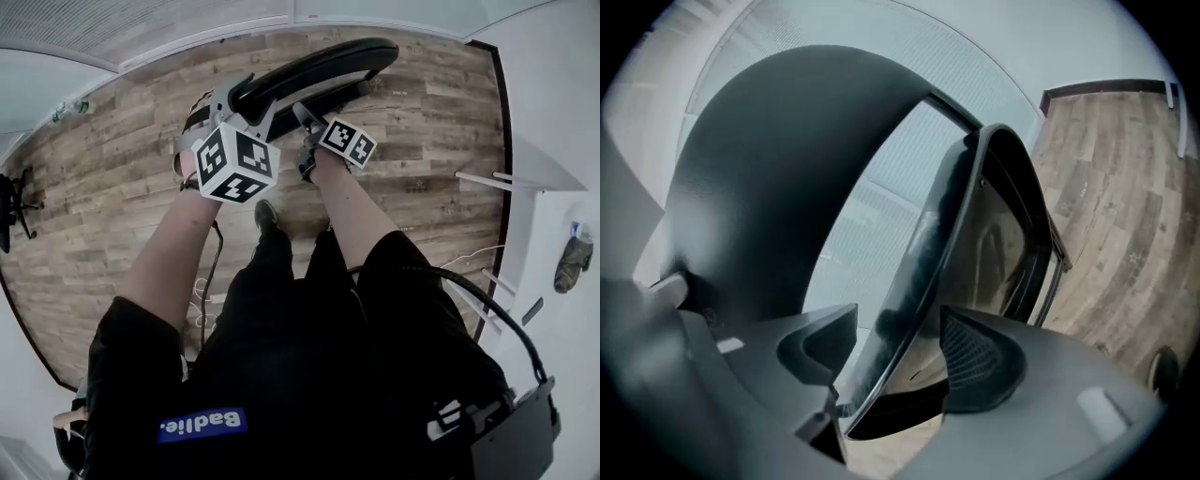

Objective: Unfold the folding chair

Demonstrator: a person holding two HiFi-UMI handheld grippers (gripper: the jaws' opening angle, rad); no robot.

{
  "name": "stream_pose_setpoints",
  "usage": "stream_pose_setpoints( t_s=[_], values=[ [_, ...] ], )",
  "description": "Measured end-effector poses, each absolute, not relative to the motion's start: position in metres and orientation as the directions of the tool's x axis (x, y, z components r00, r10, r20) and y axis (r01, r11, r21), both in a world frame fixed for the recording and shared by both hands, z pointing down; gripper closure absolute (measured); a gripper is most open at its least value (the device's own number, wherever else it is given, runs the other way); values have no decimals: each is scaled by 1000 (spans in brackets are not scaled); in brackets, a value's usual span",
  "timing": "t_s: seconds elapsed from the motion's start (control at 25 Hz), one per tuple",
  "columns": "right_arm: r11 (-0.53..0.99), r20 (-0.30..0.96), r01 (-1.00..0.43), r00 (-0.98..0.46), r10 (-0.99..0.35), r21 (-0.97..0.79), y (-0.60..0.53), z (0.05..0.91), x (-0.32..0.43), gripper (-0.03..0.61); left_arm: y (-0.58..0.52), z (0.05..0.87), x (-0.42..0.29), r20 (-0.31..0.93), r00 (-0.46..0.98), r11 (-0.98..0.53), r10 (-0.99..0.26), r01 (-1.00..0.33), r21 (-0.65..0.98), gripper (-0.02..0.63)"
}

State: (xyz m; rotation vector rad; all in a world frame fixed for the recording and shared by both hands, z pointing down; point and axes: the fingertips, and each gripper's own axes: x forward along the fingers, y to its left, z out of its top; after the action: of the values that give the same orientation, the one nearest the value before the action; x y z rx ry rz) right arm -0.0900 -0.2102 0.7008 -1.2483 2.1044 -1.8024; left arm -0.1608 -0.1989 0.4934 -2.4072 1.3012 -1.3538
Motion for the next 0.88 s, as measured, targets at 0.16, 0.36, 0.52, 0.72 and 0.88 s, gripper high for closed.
stream_pose_setpoints(
  t_s=[0.16, 0.36, 0.52, 0.72, 0.88],
  values=[
    [-71, 436, -513, -640, -633, -856, -216, 711, -93, 352, -194, 495, -157, 659, 244, -633, -711, -630, -450, 428],
    [-57, 395, -481, -640, -660, -875, -211, 710, -91, 385, -189, 496, -155, 659, 245, -633, -711, -630, -449, 428],
    [-59, 378, -458, -647, -663, -887, -198, 710, -82, 394, -189, 497, -155, 670, 255, -643, -697, -635, -428, 428],
    [-57, 364, -439, -658, -659, -897, -167, 713, -64, 408, -183, 498, -153, 683, 265, -652, -681, -644, -401, 428],
    [-79, 372, -430, -656, -656, -899, -141, 718, -47, 423, -175, 501, -149, 690, 268, -656, -673, -648, -388, 428]
  ],
)
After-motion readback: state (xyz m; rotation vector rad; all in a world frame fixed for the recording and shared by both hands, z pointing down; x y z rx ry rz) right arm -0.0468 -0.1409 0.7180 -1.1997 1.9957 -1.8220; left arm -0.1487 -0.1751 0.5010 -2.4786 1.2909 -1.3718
